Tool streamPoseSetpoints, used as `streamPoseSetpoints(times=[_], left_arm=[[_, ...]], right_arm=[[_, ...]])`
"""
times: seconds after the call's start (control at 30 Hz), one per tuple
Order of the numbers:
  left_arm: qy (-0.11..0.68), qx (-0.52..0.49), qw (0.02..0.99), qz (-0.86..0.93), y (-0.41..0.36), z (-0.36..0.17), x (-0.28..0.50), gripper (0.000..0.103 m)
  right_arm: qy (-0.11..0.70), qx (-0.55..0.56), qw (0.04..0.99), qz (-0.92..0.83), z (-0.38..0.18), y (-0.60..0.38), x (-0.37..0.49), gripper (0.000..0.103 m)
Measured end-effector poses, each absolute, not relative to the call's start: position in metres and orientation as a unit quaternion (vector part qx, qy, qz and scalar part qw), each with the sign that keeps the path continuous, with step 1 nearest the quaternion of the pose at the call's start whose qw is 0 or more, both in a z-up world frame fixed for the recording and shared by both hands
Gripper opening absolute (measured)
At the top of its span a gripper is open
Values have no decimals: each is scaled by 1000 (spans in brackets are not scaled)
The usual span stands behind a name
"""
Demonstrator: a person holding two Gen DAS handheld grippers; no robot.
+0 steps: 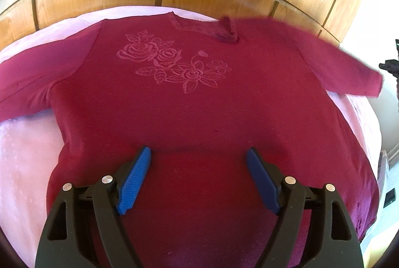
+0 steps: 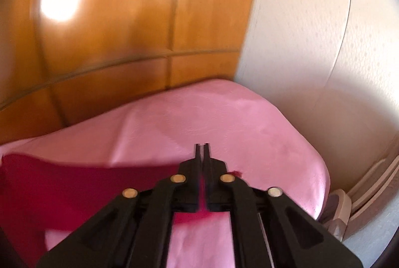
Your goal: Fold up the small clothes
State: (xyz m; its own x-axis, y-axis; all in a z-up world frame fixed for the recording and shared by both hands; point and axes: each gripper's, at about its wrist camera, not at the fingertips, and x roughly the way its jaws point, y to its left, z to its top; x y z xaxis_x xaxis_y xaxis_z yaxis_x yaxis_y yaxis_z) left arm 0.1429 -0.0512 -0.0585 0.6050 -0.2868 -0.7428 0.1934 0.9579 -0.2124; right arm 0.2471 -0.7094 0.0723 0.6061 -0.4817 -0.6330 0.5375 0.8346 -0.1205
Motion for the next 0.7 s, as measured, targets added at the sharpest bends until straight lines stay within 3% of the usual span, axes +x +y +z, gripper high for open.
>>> streamPoseSetpoints(times=[0.13, 0.2, 0.27, 0.33, 0.5, 0.63, 0.7], left_arm=[[424, -52, 895, -132, -52, -58, 143, 79], [423, -51, 895, -132, -53, -57, 143, 79], [423, -52, 895, -133, -52, -57, 143, 79], [422, -54, 895, -135, -52, -57, 144, 80], [423, -52, 894, -136, -53, -57, 145, 81], [424, -48, 895, -134, -54, -57, 146, 81], [424, -45, 895, -132, -54, -57, 146, 81]], right_arm=[[376, 59, 866, -323, 40, -740, 285, 0], [373, 104, 868, -311, 27, -747, 278, 7], [361, 168, 878, -264, 14, -744, 262, 40], [353, 229, 881, -218, -4, -736, 228, 48], [363, 361, 842, -168, -55, -733, 164, 55], [352, 407, 826, -167, -82, -741, 170, 55], [351, 388, 834, -177, -80, -741, 187, 49]])
